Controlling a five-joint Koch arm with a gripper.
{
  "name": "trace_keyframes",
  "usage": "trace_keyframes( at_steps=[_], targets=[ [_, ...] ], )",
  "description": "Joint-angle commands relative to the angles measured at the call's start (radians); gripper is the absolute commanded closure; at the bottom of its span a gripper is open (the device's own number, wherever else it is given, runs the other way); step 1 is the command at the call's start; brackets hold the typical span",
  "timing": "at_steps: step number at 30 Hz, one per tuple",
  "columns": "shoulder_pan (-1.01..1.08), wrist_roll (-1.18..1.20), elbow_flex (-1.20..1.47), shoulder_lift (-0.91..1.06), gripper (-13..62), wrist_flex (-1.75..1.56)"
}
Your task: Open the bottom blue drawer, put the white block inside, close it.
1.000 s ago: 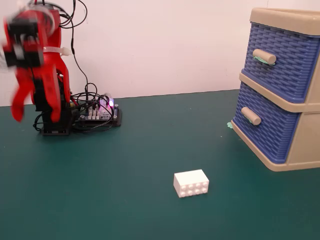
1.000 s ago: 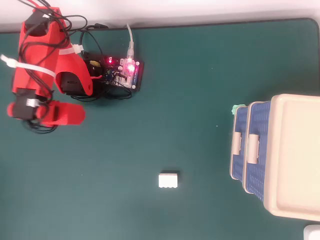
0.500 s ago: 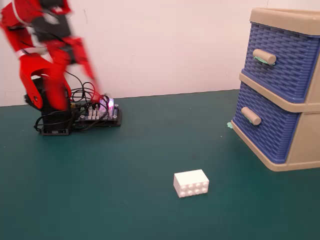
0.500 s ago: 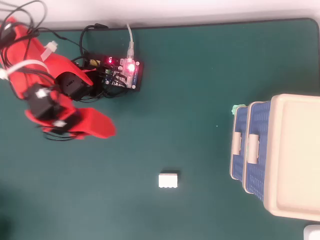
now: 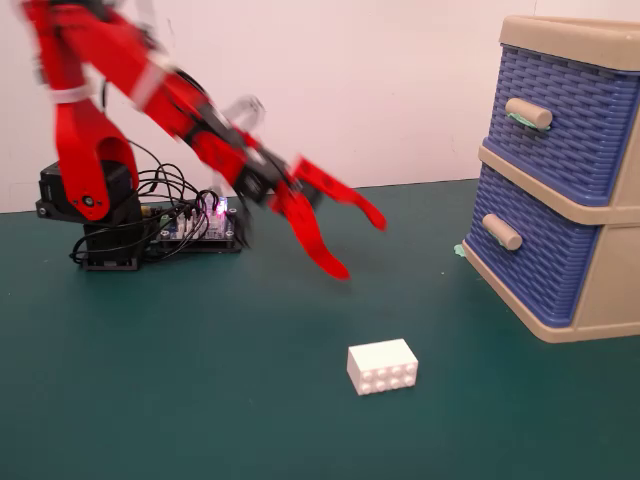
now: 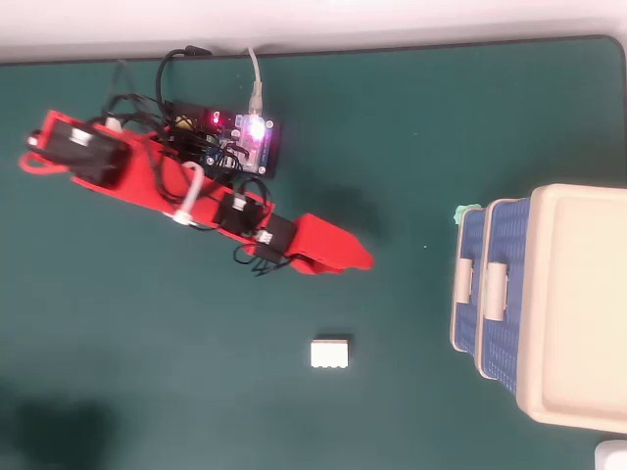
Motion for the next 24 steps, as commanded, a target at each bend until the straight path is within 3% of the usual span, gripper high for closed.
trace_keyframes(
  at_steps=[1,5,11,17,20,24],
  targets=[
    [-0.028,0.109,-0.103,-0.121,15.6,-0.347],
    [-0.069,0.198,-0.342,-0.368,15.7,-0.52],
    [-0.11,0.21,-0.741,-0.62,15.7,-0.523],
    [-0.117,0.207,-0.868,-0.695,17.8,-0.442],
    [-0.127,0.204,-0.873,-0.695,21.9,-0.414],
    [-0.143,0.201,-0.874,-0.693,33.2,-0.37]
  ],
)
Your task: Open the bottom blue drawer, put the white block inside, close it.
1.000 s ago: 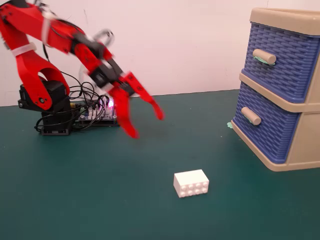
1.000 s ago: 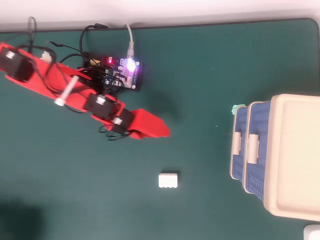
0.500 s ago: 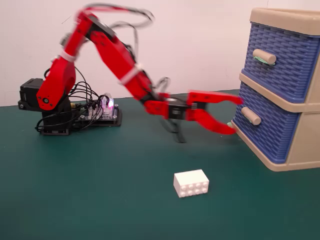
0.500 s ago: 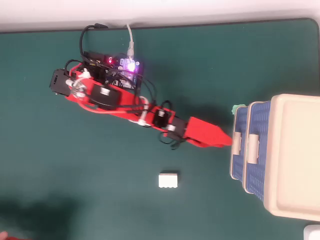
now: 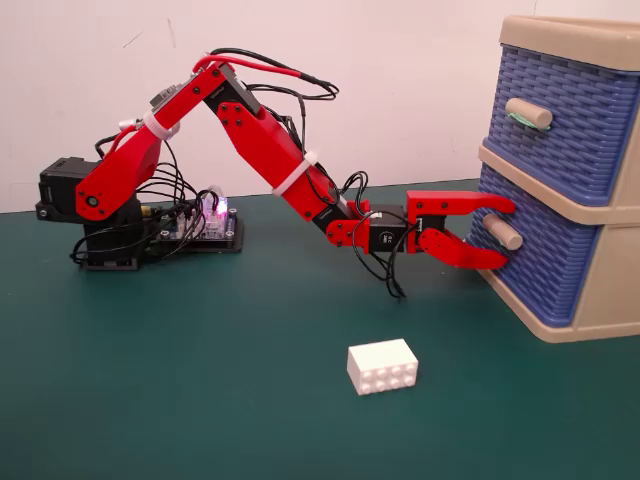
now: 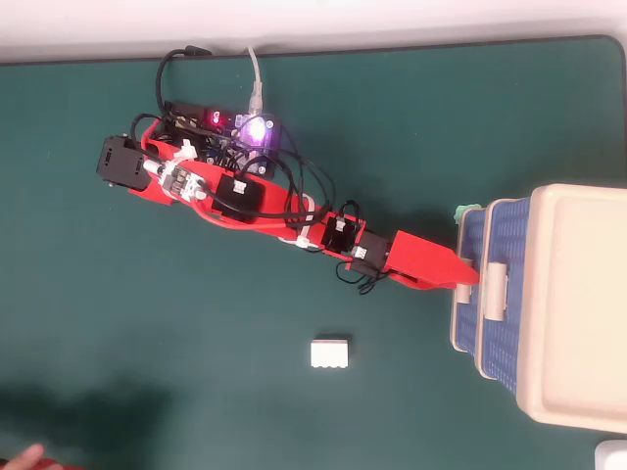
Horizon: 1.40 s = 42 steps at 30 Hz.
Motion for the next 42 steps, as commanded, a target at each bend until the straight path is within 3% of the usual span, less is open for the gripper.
trace_keyframes(
  at_steps=[1,6,17,26,30,32,36,38,42],
  targets=[
    [-0.035,0.012,-0.064,0.018,37.4,0.032],
    [-0.031,0.012,-0.064,0.026,57.6,0.169],
    [-0.026,0.015,0.012,0.1,57.6,0.236],
    [-0.003,0.026,0.634,0.566,57.6,0.233],
    [0.049,0.043,0.787,0.709,57.1,0.238],
    [0.061,0.057,0.825,0.732,49.7,0.25],
    [0.078,0.06,0.825,0.77,18.5,0.27],
    [0.08,0.06,0.807,0.811,15.2,0.276],
    [0.095,0.058,0.804,1.0,15.4,0.477]
  ],
)
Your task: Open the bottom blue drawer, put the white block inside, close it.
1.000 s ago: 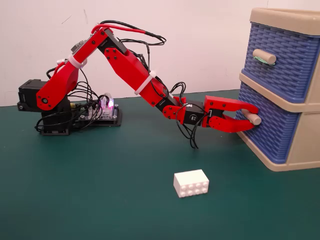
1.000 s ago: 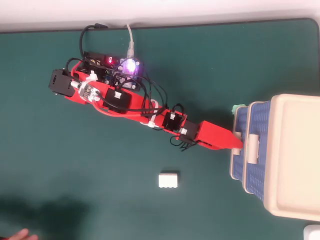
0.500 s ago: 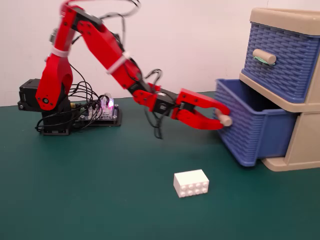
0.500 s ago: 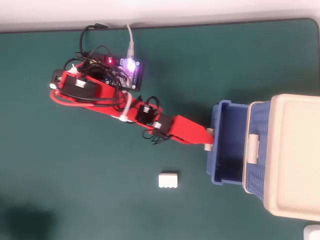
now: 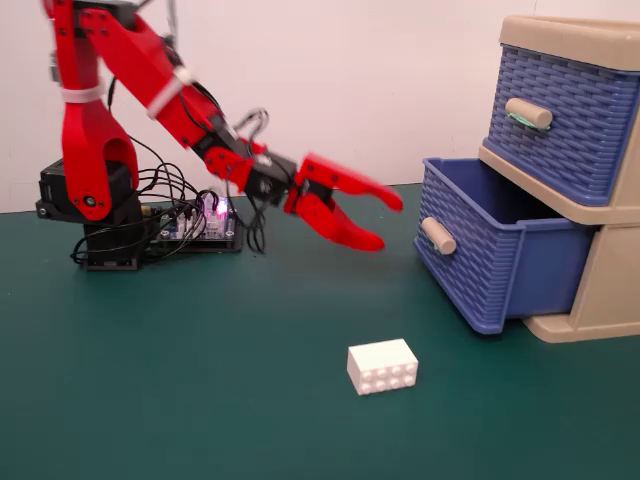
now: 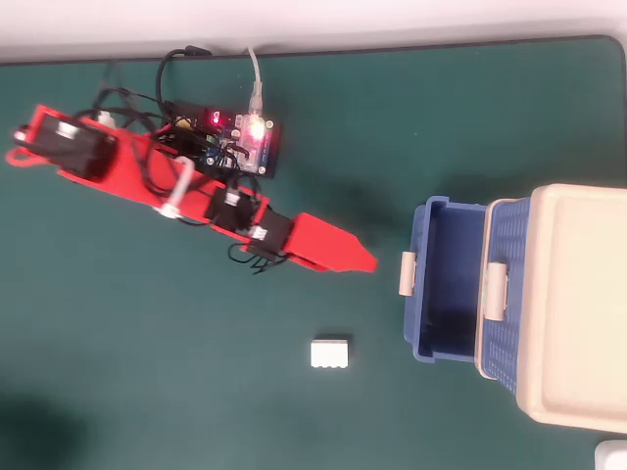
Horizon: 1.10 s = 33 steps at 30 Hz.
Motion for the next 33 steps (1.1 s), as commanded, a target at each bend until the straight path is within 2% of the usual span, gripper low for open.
trace_keyframes(
  at_steps=[1,4,7,10,15,20,28,33],
  targets=[
    [0.023,0.034,-0.054,0.186,15.5,0.25],
    [0.095,0.066,-0.216,0.347,15.6,0.764],
    [0.172,0.249,-0.502,0.35,15.6,1.258],
    [0.209,0.445,-0.801,0.206,15.5,1.537],
    [0.291,0.634,-1.224,-0.098,15.5,1.845],
    [0.408,0.701,-1.525,-0.362,15.6,2.022],
    [0.515,0.712,-1.759,-0.67,15.7,2.045],
    [0.52,0.71,-1.87,-0.776,15.7,2.045]
  ],
)
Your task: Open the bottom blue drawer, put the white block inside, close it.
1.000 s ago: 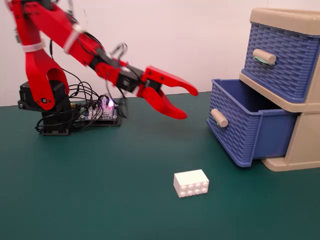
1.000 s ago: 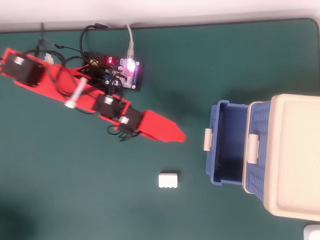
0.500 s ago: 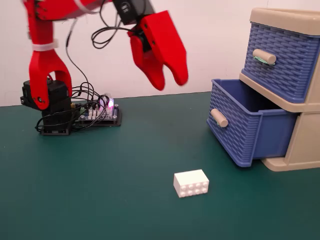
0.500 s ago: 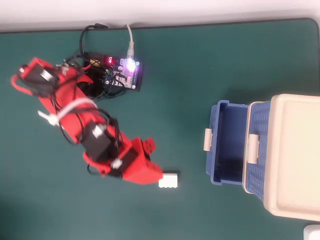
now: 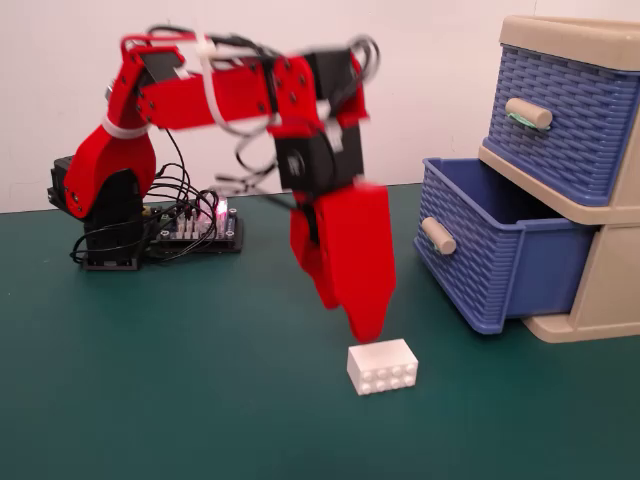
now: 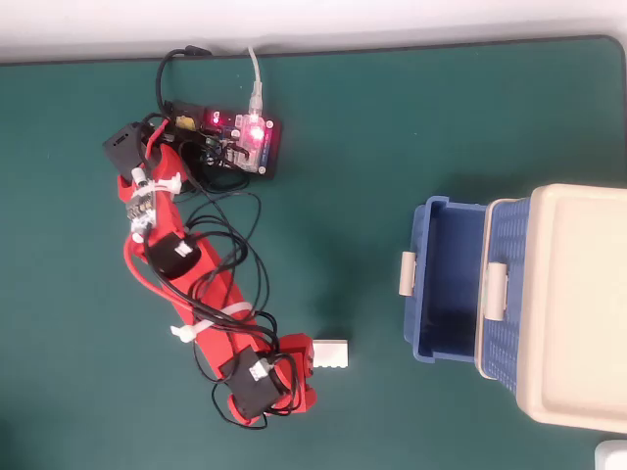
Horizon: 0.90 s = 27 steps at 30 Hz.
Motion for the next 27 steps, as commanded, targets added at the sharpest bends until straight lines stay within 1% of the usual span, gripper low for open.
trace_keyframes(
  at_steps=[1,11,18,24,25,27],
  targets=[
    [-0.009,0.029,-0.072,0.006,15.7,0.0],
    [-0.018,0.058,-0.138,-0.112,15.7,-0.012],
    [-0.066,0.103,-0.21,-0.196,15.7,-0.012],
    [-0.089,0.106,-0.213,-0.216,16.2,-0.011],
    [-0.089,0.106,-0.212,-0.224,17.2,-0.011],
    [-0.089,0.103,-0.212,-0.241,23.1,-0.008]
  ],
)
